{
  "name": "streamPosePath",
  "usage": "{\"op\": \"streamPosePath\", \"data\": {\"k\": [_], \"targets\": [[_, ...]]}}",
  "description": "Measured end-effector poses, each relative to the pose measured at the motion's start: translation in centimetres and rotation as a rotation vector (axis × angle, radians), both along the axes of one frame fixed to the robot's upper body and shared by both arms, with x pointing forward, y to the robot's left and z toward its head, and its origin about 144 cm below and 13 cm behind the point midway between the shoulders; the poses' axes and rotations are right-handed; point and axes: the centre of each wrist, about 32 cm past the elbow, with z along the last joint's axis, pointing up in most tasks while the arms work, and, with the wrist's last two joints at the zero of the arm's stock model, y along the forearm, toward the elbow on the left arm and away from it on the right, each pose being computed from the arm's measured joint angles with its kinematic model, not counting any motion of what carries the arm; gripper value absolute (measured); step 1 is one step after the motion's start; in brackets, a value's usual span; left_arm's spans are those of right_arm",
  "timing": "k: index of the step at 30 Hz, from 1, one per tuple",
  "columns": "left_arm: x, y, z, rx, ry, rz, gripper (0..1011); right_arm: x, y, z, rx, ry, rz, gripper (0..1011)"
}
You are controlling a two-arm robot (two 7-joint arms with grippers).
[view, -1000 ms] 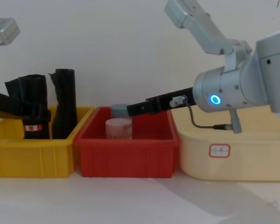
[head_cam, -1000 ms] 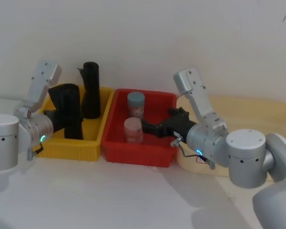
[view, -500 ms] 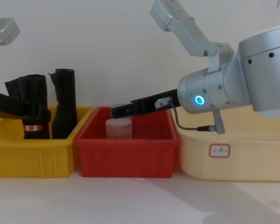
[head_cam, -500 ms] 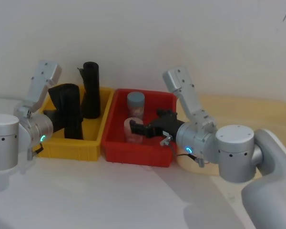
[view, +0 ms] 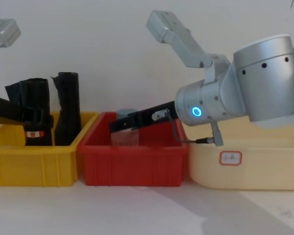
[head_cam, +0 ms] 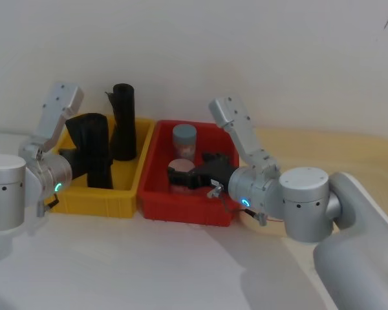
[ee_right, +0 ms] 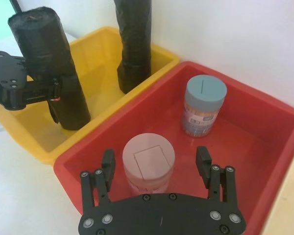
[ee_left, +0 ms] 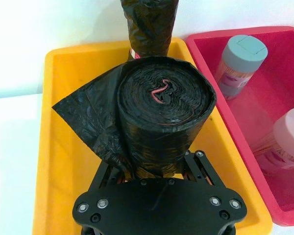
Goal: Pick up the garbage bag with the one hand and transfer it to the other hand.
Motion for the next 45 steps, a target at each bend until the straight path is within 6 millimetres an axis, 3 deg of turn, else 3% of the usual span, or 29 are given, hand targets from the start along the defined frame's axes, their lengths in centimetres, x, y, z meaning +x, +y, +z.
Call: {"op": "streamPosePath", "data": {"k": [26, 36, 39, 45], "targets": [[0.0, 0.0, 0.0, 0.0, 0.0, 0.0, 407, 1.2, 1.4, -0.7, -0.012, 0.039, 0.018, 1002], [0.0, 0.0, 0.0, 0.0, 0.0, 0.0, 407, 1.4, 1.6, -0.8, -0.013, 0.042, 0.016, 790], [0.0, 0.0, 0.0, 0.0, 0.0, 0.0, 407, 1.4, 1.6, -0.8, -0.013, 0.042, 0.015, 666], [0.0, 0.0, 0.0, 0.0, 0.0, 0.0, 407, 1.5, 1.6, -0.9, -0.013, 0.042, 0.014, 651]]}}
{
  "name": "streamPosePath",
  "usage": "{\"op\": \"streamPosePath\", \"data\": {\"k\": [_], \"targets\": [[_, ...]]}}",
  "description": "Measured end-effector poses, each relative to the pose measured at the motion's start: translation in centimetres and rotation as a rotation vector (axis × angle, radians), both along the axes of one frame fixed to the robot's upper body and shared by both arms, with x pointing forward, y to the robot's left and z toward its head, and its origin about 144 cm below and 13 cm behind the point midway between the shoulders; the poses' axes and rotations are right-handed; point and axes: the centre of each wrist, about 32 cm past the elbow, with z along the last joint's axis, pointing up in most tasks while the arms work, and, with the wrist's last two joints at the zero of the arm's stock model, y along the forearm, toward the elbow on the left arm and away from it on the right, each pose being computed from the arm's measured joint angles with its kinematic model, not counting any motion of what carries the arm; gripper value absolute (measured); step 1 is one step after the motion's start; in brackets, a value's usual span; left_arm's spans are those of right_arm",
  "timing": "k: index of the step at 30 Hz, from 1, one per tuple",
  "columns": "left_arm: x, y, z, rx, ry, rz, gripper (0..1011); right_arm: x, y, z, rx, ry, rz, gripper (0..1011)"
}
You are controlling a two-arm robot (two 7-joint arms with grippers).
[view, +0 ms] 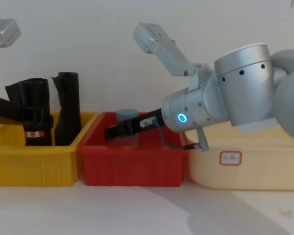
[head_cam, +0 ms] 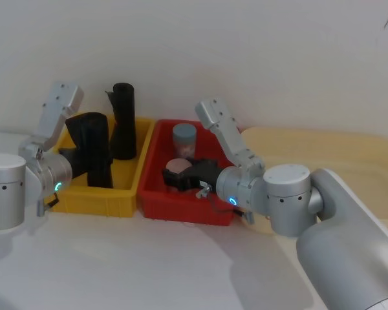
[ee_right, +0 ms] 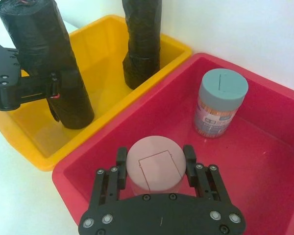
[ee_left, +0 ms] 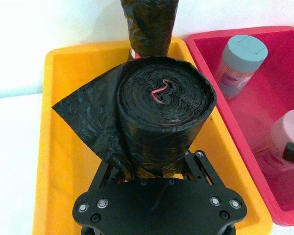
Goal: Pick up the garbage bag with the one hand and transfer it to the other hand.
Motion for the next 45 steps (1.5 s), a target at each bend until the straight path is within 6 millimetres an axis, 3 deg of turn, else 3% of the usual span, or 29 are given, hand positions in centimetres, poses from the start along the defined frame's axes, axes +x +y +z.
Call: {"op": "streamPosePath", "data": {"k": [15, 36, 45], "targets": [[0.0, 0.0, 0.0, 0.0, 0.0, 0.0, 407, -1.1, -0.6, 0.7, 0.025, -0.048, -0.005, 651], [0.0, 0.0, 0.0, 0.0, 0.0, 0.0, 407, -7.0, -3.8, 4.0, 0.051, -0.324, -0.12, 651], [0.0, 0.0, 0.0, 0.0, 0.0, 0.0, 407, -9.1, -5.3, 4.5, 0.015, -0.429, -0.218, 651]]}}
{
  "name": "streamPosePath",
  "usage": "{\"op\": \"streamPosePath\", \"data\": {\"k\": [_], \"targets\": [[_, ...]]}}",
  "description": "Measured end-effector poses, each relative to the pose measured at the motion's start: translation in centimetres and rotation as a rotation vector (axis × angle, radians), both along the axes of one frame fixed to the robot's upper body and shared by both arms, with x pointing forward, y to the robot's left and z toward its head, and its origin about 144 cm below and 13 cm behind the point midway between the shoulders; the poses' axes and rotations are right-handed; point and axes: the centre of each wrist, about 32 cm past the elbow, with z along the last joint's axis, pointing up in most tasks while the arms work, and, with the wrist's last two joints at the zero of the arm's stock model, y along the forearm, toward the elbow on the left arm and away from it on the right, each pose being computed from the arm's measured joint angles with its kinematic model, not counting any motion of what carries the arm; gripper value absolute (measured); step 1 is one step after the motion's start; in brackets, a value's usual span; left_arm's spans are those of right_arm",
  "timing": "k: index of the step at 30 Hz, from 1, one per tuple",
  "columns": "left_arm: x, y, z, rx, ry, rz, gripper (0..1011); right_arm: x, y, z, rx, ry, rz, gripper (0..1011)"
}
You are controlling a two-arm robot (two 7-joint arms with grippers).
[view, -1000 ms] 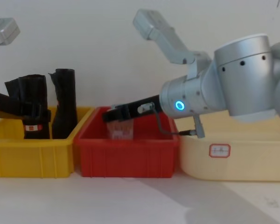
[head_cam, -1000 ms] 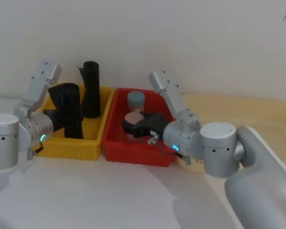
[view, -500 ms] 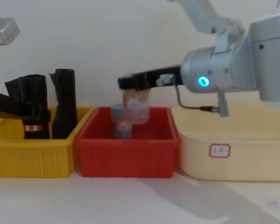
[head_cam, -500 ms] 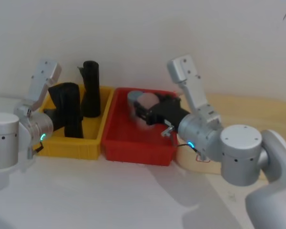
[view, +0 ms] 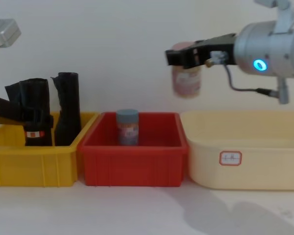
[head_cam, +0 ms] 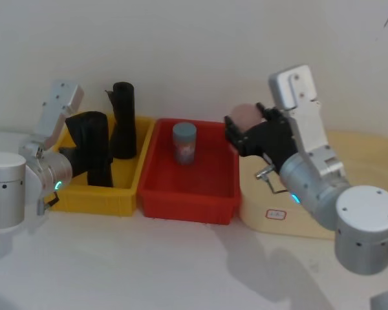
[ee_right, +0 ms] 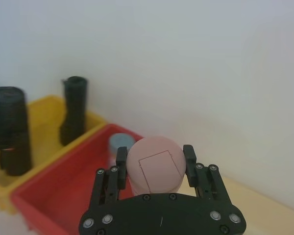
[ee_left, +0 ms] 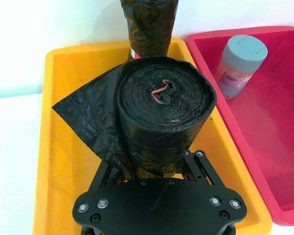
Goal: Pick up the garbage bag with the one hand and transfer it to the other hand.
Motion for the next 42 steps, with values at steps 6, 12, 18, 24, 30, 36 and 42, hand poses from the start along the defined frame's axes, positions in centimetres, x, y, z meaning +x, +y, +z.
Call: {"op": "streamPosePath", "data": {"k": [6, 12, 18, 24, 30, 36, 42], "targets": [[0.0, 0.0, 0.0, 0.0, 0.0, 0.0, 407, -1.1, -1.2, 0.1, -0.018, -0.056, -0.09, 651], [0.0, 0.0, 0.0, 0.0, 0.0, 0.0, 407, -1.5, -2.3, -0.2, -0.037, -0.088, -0.179, 651], [0.0, 0.0, 0.0, 0.0, 0.0, 0.0, 407, -1.1, -3.7, -0.7, -0.054, -0.09, -0.272, 651], [0.0, 0.0, 0.0, 0.0, 0.0, 0.0, 407, 0.1, -4.9, -1.3, -0.067, -0.05, -0.337, 651], [0.0, 0.0, 0.0, 0.0, 0.0, 0.0, 407, 1.6, -5.9, -1.7, -0.054, 0.017, -0.359, 651], [0.0, 0.0, 0.0, 0.0, 0.0, 0.0, 407, 2.8, -6.6, -2.1, -0.034, 0.072, -0.358, 762], [0.0, 0.0, 0.0, 0.0, 0.0, 0.0, 407, 3.6, -7.1, -2.4, -0.019, 0.111, -0.356, 952]]}}
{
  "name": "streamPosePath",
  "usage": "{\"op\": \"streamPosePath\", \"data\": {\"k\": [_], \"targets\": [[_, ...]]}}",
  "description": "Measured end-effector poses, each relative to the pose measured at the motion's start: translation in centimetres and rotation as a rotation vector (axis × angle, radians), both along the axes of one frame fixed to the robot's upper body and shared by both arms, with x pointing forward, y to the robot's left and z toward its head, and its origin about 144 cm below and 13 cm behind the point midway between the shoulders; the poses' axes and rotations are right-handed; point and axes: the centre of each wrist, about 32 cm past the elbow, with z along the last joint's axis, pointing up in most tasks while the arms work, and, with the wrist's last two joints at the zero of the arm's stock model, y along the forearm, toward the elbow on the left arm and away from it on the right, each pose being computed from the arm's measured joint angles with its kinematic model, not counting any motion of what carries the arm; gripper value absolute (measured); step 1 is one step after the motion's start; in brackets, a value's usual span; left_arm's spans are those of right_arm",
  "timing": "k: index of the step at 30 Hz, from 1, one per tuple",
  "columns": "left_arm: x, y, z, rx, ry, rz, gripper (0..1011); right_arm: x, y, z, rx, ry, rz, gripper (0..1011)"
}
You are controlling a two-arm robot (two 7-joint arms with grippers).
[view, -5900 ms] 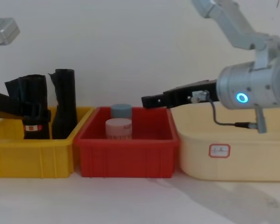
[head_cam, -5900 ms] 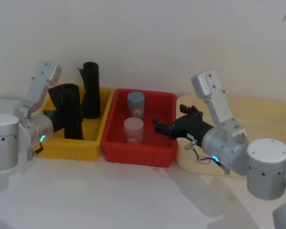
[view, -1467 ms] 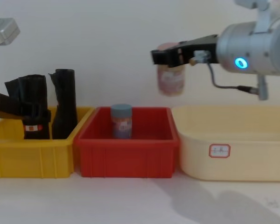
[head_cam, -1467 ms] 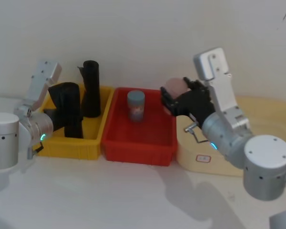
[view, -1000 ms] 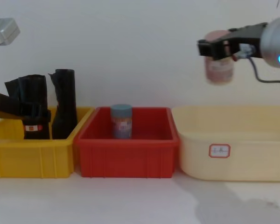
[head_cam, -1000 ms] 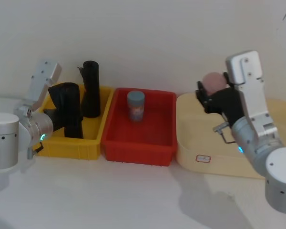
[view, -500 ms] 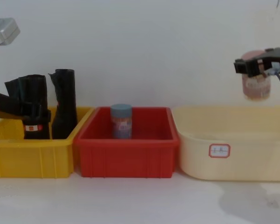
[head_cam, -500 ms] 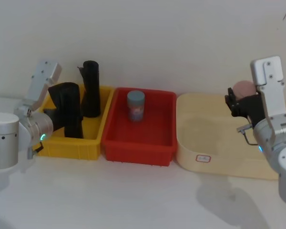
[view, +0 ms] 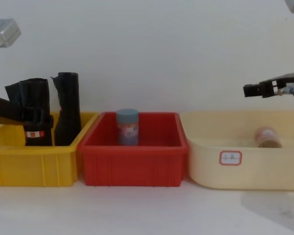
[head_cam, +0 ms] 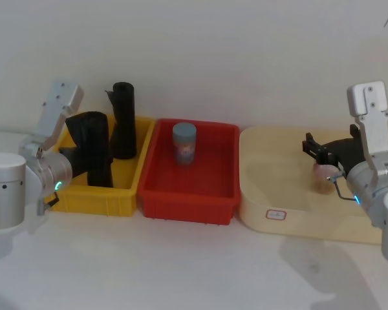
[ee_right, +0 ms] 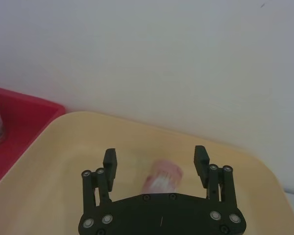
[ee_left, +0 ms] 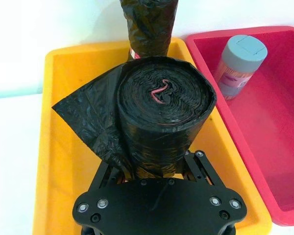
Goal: Pick up the garbage bag with the one hand and transfer it to the other hand.
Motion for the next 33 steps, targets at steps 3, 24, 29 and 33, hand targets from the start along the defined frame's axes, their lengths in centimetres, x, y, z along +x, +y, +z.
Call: {"op": "streamPosePath", "data": {"k": [3, 24, 29, 33], "targets": [[0.0, 0.0, 0.0, 0.0, 0.0, 0.0, 407, 0.3, -0.2, -0.1, 0.008, 0.012, 0.0, 1001], [0.6, -0.3, 2.5, 0.027, -0.132, -0.014, 407, 1.1, -0.7, -0.4, 0.032, 0.047, 0.001, 999], [0.7, -0.2, 4.1, 0.02, -0.191, -0.026, 407, 1.1, -0.7, -0.4, 0.034, 0.049, 0.001, 1000], [0.9, 0.1, 5.1, 0.006, -0.219, -0.049, 407, 1.1, -0.7, -0.4, 0.035, 0.051, 0.001, 1000]]}}
